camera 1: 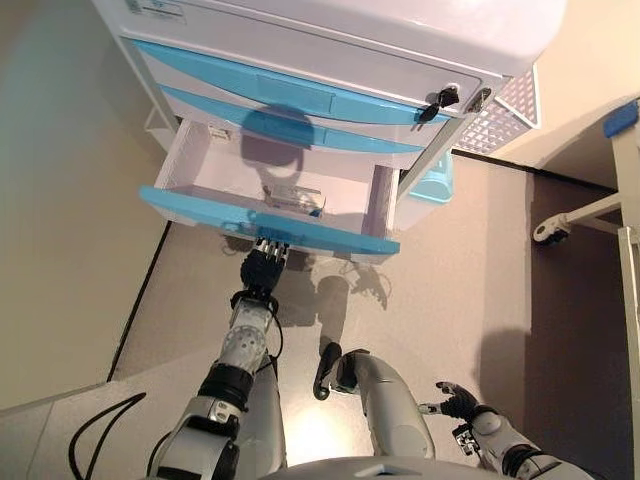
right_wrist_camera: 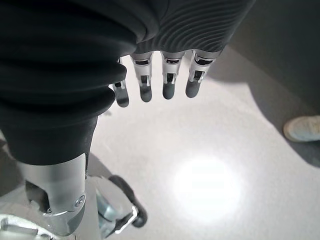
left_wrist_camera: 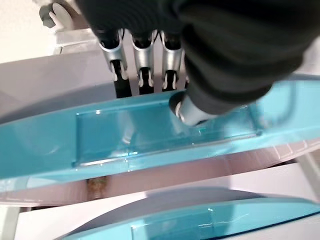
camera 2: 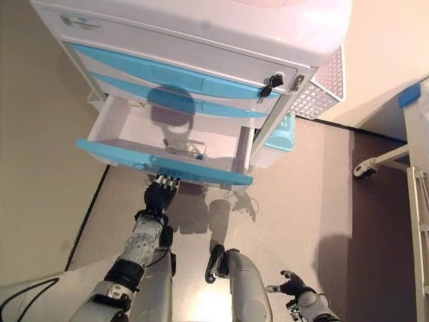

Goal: Open the drawer and pick up the medicine

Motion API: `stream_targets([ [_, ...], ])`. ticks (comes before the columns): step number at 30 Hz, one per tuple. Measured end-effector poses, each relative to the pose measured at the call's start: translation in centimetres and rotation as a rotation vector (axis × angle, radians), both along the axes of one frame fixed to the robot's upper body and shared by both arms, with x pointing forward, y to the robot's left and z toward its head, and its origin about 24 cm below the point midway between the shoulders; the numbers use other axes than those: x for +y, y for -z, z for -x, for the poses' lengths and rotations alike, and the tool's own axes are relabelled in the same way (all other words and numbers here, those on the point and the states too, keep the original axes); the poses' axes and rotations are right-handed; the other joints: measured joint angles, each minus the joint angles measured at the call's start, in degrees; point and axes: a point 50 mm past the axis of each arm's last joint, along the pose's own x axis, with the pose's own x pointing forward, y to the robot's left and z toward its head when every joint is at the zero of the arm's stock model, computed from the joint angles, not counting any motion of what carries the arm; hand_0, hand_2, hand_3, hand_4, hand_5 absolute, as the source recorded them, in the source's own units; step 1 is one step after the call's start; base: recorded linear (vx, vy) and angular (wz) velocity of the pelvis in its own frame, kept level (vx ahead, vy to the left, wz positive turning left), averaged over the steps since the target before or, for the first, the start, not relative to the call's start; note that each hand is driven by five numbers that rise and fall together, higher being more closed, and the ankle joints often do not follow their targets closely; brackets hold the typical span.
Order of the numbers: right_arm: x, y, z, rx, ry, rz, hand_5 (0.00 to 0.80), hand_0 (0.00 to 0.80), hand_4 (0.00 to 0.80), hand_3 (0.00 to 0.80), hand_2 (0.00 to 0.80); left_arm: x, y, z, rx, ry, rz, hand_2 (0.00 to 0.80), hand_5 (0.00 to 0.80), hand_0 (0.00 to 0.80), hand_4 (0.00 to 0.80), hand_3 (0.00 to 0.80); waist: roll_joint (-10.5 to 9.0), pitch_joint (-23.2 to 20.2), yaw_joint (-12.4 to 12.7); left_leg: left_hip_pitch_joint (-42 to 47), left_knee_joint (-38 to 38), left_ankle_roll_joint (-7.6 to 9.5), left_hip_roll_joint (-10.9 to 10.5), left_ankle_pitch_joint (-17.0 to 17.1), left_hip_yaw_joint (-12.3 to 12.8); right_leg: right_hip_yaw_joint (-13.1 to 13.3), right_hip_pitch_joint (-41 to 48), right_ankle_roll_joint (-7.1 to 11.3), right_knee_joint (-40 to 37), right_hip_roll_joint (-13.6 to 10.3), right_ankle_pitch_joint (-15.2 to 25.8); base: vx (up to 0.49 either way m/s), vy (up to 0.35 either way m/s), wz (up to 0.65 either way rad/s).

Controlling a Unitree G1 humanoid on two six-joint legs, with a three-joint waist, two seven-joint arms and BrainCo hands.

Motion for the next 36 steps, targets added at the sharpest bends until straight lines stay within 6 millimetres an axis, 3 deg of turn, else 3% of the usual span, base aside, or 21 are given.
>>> stream_targets([
  [10,-1.0,-0.4,-0.2,-0.011,0.004,0.026,0.0,0.0,0.0,0.0,0.0,0.2,3.2,4.6,0.073,0.065,-0.016,0.8,0.8,0.8,0.8,0.8,2.23,1.89,2.5,3.87,-1.32,-0.21,-1.45,0.37,-0.39,-0.93,3.53,0.77,0.87,-1.88,-1.3,-0.026,0.032,0.08],
  [22,-2.0,-0.5,0.3,0.003,0.02,0.058,0.0,0.0,0.0,0.0,0.0,1.2,4.8,8.8,0.148,0.101,-0.054,0.8,0.8,0.8,0.8,0.8,3.19,3.16,5.42,7.1,-2.35,-0.9,-2.08,0.95,-0.39,-2.94,7.13,0.84,0.5,-3.34,-2.19,-0.012,0.033,0.06],
  [29,-2.1,-0.5,0.3,0.001,0.031,0.056,0.0,0.0,0.0,0.0,0.0,1.3,4.9,9.2,0.154,0.101,-0.06,0.8,0.8,0.8,0.8,0.8,3.19,3.16,5.79,7.21,-2.77,-0.35,-3.42,0.84,-0.1,-3.7,7.94,1.96,0.19,-4.51,-2.39,0.001,0.029,0.09],
  [35,-2.3,-0.6,0.2,-0.009,0.042,0.068,0.0,0.0,0.0,0.0,0.0,2.3,4.7,9.3,0.152,0.112,-0.13,0.8,0.8,0.8,0.8,0.8,3.2,3.16,5.83,6.98,-3.47,-0.2,-2.85,0.96,0.23,-3.5,7.22,1.74,-0.33,-4.07,-2.25,-0.008,0.033,-0.04],
  [36,-2.3,-0.6,0.2,-0.01,0.043,0.071,0.0,0.0,0.0,0.0,0.0,2.3,4.7,9.3,0.152,0.112,-0.133,0.536,0.536,0.536,0.536,0.536,3.2,3.16,5.85,6.99,-3.54,-0.22,-2.8,0.95,0.29,-3.42,7.19,1.73,-0.36,-4.0,-2.25,0.027,0.053,-0.08],
])
